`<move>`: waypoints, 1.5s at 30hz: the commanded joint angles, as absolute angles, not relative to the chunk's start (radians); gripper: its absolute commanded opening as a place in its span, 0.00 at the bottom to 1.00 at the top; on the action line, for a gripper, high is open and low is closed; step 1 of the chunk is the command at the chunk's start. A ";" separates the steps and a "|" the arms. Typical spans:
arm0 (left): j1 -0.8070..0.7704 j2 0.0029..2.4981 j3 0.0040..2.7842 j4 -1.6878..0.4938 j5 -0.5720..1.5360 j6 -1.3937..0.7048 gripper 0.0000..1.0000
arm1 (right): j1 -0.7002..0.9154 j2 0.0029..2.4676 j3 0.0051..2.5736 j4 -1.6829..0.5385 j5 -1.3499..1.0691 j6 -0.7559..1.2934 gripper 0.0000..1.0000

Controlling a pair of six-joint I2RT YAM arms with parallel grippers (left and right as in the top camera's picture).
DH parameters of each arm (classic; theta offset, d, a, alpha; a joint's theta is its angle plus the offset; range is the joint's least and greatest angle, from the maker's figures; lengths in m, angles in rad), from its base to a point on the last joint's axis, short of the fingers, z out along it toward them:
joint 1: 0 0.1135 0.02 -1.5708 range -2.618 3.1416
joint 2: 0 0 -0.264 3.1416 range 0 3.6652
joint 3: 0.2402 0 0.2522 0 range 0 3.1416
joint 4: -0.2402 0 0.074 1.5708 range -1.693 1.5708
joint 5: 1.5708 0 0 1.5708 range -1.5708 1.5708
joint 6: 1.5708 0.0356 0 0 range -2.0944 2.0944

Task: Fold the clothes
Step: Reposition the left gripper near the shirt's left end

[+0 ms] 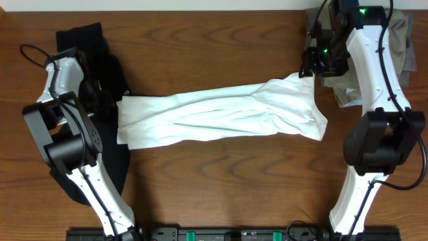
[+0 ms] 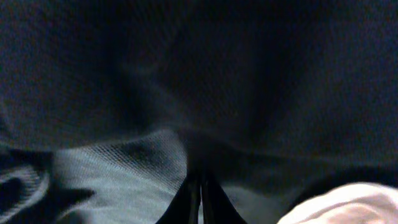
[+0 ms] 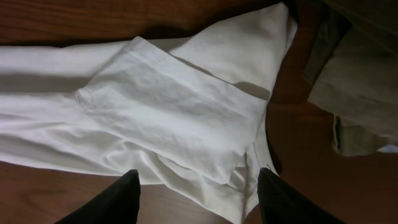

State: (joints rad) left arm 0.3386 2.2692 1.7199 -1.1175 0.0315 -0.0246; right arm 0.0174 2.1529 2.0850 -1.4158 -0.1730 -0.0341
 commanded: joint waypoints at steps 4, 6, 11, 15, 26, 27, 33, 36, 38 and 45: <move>0.340 2.254 1.612 -0.957 0.033 -0.023 0.06 | 0.027 2.136 2.097 -1.427 -0.184 -0.038 0.59; 0.348 2.254 1.582 -0.894 0.001 -0.024 0.06 | 0.027 2.136 2.097 -1.433 -0.184 -0.038 0.59; 0.408 2.257 1.553 -0.803 -0.039 -0.085 0.06 | 0.027 2.136 2.097 -1.444 -0.184 -0.038 0.59; 0.483 2.257 1.553 -0.779 -0.039 -0.083 0.06 | 0.027 2.136 2.097 -1.443 -0.184 -0.039 0.60; 0.606 2.257 1.553 -0.759 -0.038 -0.035 0.06 | 0.027 2.136 2.097 -1.444 -0.184 -0.030 0.61; 0.606 2.257 1.555 -0.756 -0.037 -0.036 0.07 | 0.027 2.136 2.097 -1.444 -0.185 -0.030 0.62; 0.596 2.253 1.623 -0.834 -0.027 -0.062 0.55 | 0.027 2.136 2.097 -1.451 -0.183 -0.031 0.63; 0.583 2.236 1.689 -0.920 -0.027 -0.073 0.57 | 0.027 2.136 2.097 -1.453 -0.181 -0.031 0.64; 0.576 2.210 1.720 -0.953 -0.027 -0.092 0.61 | 0.028 2.136 2.097 -1.454 -0.181 -0.031 0.64; 0.525 2.077 1.734 -1.047 0.192 -0.139 0.72 | 0.028 2.136 2.097 -1.453 -0.184 -0.023 0.64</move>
State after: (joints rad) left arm 0.5526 2.1544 1.7069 -1.0302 0.0647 -0.1127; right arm 0.0174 2.1529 2.0850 -1.4525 -0.1764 -0.0334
